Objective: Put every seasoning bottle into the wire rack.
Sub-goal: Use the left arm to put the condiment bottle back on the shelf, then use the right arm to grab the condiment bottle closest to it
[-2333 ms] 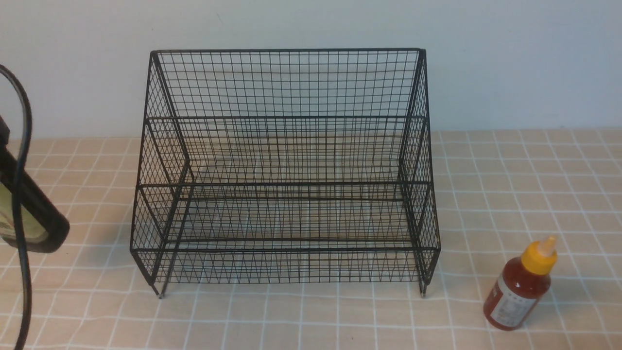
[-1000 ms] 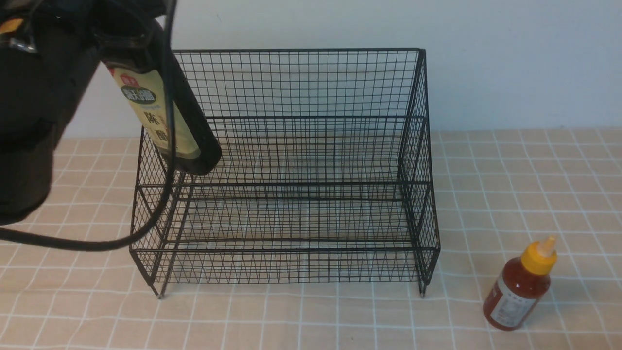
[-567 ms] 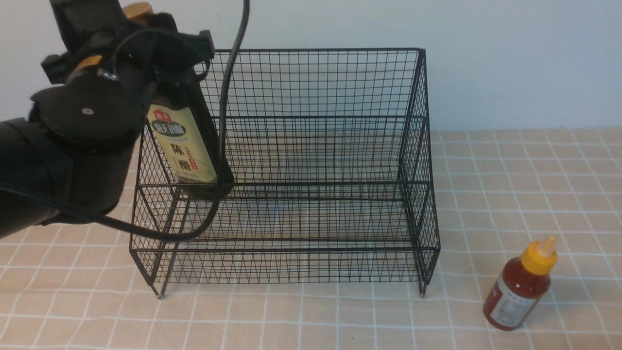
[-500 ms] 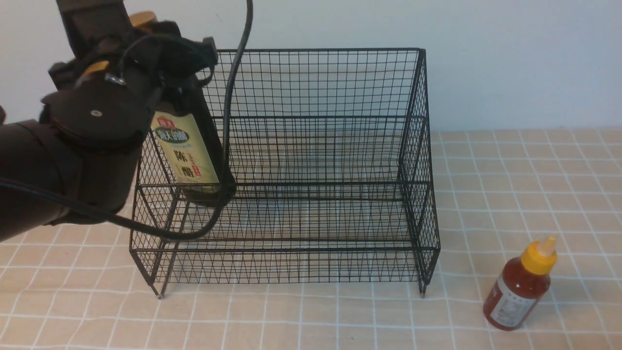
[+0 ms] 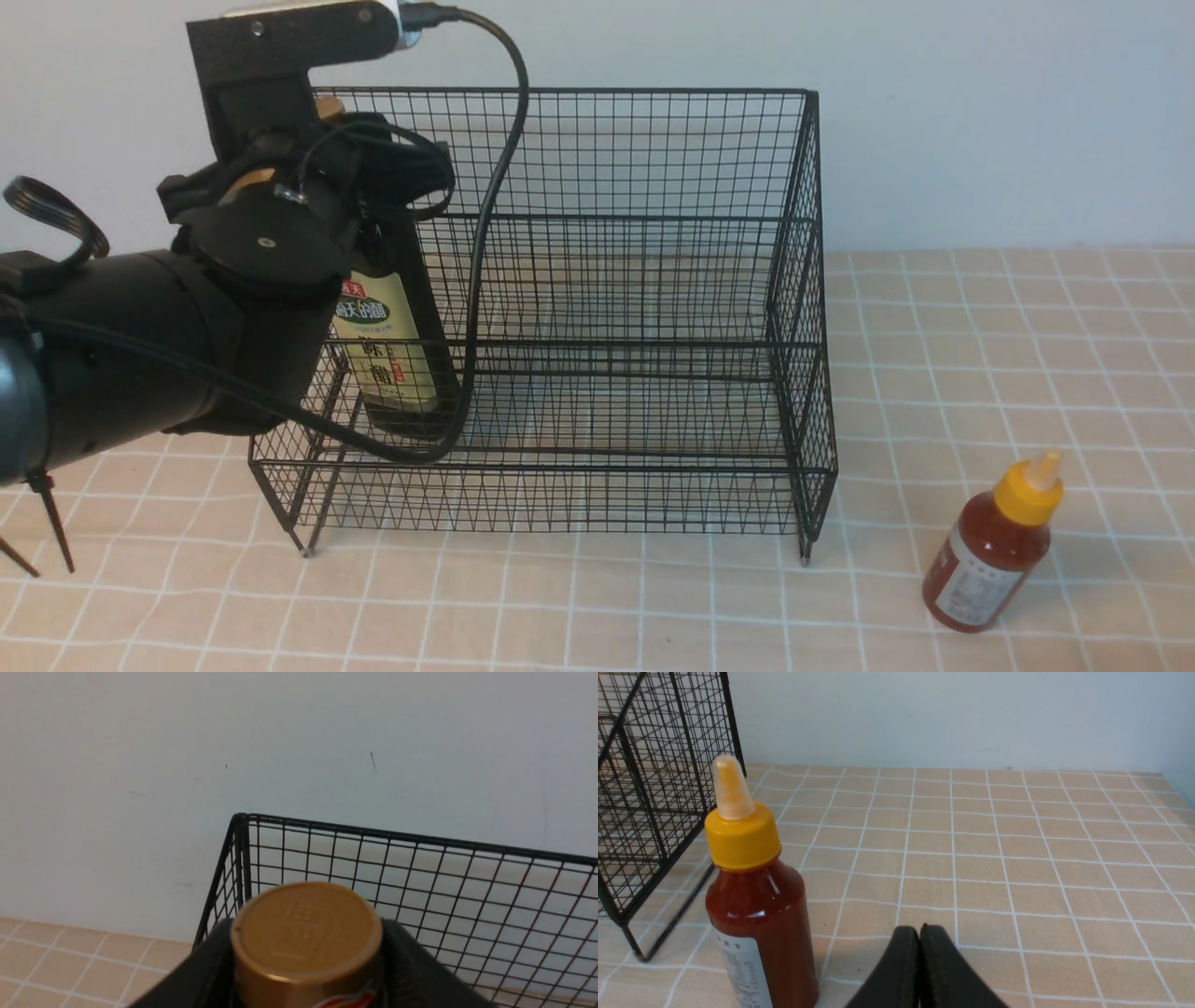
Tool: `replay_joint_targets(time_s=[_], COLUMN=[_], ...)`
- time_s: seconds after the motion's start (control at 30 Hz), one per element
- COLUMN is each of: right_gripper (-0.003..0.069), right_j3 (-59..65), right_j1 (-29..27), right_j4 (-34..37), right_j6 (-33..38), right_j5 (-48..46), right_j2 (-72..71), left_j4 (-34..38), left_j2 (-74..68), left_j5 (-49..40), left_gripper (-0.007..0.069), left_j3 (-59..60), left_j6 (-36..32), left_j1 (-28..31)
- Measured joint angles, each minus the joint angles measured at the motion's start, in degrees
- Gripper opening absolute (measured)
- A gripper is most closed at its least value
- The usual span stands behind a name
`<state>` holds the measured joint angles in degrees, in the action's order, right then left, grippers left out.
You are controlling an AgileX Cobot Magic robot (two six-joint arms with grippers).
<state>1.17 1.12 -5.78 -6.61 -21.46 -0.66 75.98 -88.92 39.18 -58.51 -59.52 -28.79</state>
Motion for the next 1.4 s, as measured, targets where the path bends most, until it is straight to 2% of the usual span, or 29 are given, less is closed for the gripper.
replay_joint_targets(time_s=[0.23,0.33,0.4,0.43,0.47,0.5,0.6,0.63,0.7,0.8,0.83,0.93,0.97,1.0,1.03,1.1,1.27,1.37,1.4], right_gripper=[-0.0015,-0.0015,-0.0015,-0.0015,-0.0015,-0.0015,-0.0015,-0.0015,-0.0015,-0.0015,-0.0015,-0.0015,-0.0015,-0.0015,-0.0015,-0.0015,-0.0015,-0.0015,-0.0015], right_j3=[0.0,0.0,0.0,0.0,0.0,0.0,0.0,0.0,0.0,0.0,0.0,0.0,0.0,0.0,0.0,0.0,0.0,0.0,0.0], right_j1=[0.0,0.0,0.0,0.0,0.0,0.0,0.0,0.0,0.0,0.0,0.0,0.0,0.0,0.0,0.0,0.0,0.0,0.0,0.0], right_j4=[0.0,-0.05,-0.05,-0.05,-0.05,-0.05,-0.05,-0.05,-0.05,-0.05,-0.05,-0.05,-0.05,-0.05,-0.05,-0.05,-0.05,-0.05,-0.05], right_j6=[0.0,0.0,0.0,0.0,0.0,-0.07,-0.21,-0.21,-0.21,-0.21,-0.21,-0.21,-0.21,-0.21,-0.21,-0.23,-0.23,-0.23,-0.23], right_j5=[0.0,0.0,0.0,0.0,0.0,0.0,0.0,0.0,0.0,0.0,0.0,0.0,0.0,0.0,0.0,0.0,0.0,0.0,0.0], right_j2=[0.0,0.0,0.0,0.0,0.0,0.0,0.0,0.0,0.0,0.0,0.0,0.0,0.0,0.0,0.0,0.0,0.0,0.0,0.0], left_j4=[2.08,7.89,12.06,12.48,15.29,19.19,24.47,24.47,25.1,25.1,25.1,25.1,25.1,25.1,25.1,25.1,25.1,25.1,25.1], left_j2=[1.06,3.99,6.62,6.86,8.08,9.86,14.09,14.39,18.89,22.28,25.03,28.59,31.88,32.61,35.41,38.43,43.03,43.95,44.15], left_j5=[-0.01,0.36,0.7,0.7,0.81,0.87,2.43,2.7,6.47,8.27,9.3,11.09,13.24,13.5,15.24,17.32,20.09,20.71,21.67], left_gripper=[0.0375,0.0414,0.0418,0.0418,0.0417,0.0417,0.0412,0.0412,0.0381,0.0345,0.0296,0.0224,0.0148,0.013,0.006,0.0014,-0.0006,-0.0006,-0.0006], left_j3=[-0.24,-0.48,-0.48,-0.48,-0.48,-0.48,-0.48,-0.48,-0.48,-0.48,-0.48,-0.48,-0.48,-0.48,-0.48,-0.48,-0.53,-0.6,-0.6], left_j6=[-6.85,-14.87,-22.77,-23.57,-27.78,-34.8,-46.61,-46.61,-52.6,-54.25,-54.96,-55.2,-55.23,-55.23,-55.23,-55.28,-59.56,-64.73,-69.2], left_j1=[-0.16,-1.41,-2.95,-3.08,-3.79,-4.7,-6.38,-6.5,-8.66,-9.9,-10.57,-11.51,-12.69,-13.03,-14.53,-16.68,-21.61,-24.0,-25.51])
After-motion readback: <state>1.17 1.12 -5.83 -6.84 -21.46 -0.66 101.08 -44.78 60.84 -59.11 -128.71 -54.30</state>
